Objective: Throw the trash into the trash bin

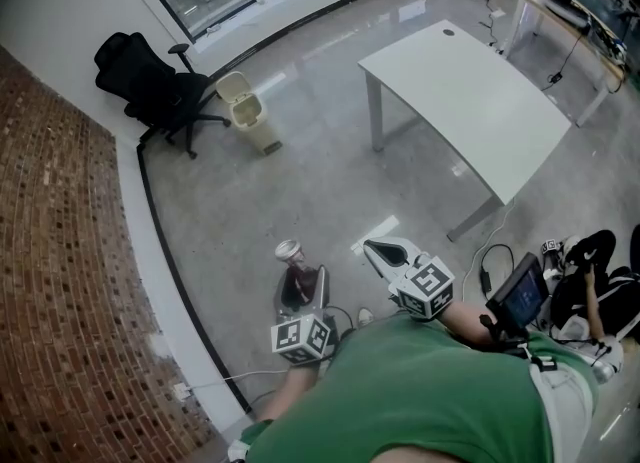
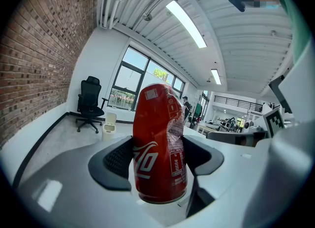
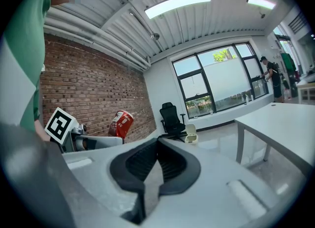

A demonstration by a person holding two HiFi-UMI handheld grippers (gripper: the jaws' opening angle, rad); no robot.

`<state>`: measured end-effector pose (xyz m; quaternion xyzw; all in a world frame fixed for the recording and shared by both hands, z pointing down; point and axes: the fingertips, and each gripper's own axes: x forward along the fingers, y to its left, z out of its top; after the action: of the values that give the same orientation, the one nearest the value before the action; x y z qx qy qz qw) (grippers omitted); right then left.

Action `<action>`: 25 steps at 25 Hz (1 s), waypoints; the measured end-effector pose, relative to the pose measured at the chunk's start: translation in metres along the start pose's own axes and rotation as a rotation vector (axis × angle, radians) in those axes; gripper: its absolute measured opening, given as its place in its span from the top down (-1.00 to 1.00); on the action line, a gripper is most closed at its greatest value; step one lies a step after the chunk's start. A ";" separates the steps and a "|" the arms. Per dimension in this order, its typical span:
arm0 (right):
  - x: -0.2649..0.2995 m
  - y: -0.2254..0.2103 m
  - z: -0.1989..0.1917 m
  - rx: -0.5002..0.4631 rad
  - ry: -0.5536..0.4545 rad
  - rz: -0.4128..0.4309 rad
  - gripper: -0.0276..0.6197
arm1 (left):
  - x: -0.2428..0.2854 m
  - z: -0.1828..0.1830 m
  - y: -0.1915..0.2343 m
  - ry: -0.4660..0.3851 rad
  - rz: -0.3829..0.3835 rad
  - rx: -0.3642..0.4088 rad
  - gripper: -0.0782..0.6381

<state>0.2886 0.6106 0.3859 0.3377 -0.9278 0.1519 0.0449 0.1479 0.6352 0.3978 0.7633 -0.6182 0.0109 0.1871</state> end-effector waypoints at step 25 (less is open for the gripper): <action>0.090 0.066 0.000 -0.060 0.041 0.106 0.91 | -0.031 0.013 0.100 -0.027 0.095 -0.030 -0.13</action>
<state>0.1774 0.6036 0.3863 0.2835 -0.9474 0.1329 0.0658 0.0427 0.6441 0.4048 0.7303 -0.6563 0.0000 0.1896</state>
